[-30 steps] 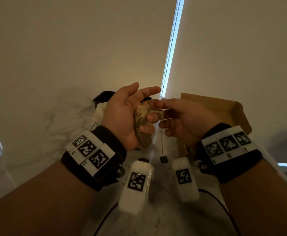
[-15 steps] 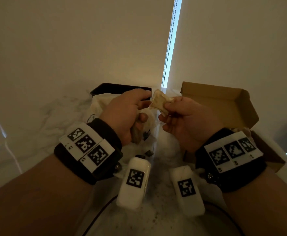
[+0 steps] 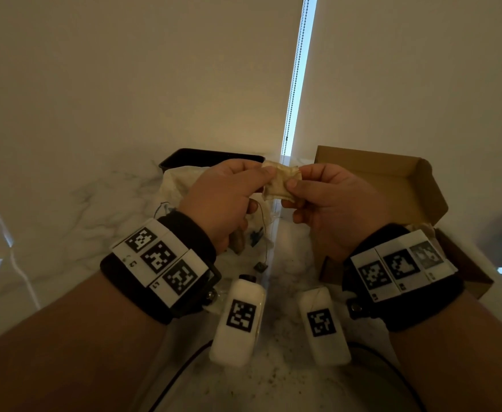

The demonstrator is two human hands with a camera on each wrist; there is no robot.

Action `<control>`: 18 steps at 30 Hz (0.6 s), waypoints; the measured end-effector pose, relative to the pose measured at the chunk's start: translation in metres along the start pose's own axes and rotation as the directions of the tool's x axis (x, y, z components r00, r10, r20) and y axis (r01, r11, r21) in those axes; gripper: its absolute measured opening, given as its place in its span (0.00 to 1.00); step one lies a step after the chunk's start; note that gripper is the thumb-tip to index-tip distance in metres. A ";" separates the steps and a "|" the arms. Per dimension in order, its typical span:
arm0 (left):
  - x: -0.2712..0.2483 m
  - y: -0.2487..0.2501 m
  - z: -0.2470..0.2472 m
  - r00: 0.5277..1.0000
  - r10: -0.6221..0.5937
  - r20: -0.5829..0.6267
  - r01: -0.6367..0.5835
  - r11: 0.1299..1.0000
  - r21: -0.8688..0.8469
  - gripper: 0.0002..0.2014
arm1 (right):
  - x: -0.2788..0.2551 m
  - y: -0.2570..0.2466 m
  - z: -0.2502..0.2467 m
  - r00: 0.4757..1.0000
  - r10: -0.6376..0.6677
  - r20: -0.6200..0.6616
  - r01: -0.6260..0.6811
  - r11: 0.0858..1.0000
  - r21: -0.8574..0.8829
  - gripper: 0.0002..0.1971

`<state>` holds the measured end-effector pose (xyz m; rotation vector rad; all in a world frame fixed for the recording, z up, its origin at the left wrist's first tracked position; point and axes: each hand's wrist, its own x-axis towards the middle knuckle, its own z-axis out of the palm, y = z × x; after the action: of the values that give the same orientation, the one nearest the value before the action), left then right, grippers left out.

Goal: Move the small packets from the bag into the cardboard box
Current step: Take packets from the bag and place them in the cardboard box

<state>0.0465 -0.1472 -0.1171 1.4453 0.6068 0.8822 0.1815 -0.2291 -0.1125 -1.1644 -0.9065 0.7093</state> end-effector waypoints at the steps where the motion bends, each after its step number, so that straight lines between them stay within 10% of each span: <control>1: 0.000 0.000 -0.001 1.000 -0.003 0.023 0.002 1.000 0.013 0.08 | 0.000 -0.001 0.000 1.000 -0.002 0.004 0.002 1.000 0.015 0.04; 18: 0.004 -0.003 0.000 0.998 -0.060 0.003 0.060 0.998 0.002 0.11 | -0.003 -0.003 0.001 0.996 -0.071 -0.062 0.069 0.997 -0.031 0.11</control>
<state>0.0486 -0.1437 -0.1191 1.4229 0.6464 0.8323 0.1795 -0.2316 -0.1105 -1.1687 -0.9027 0.6014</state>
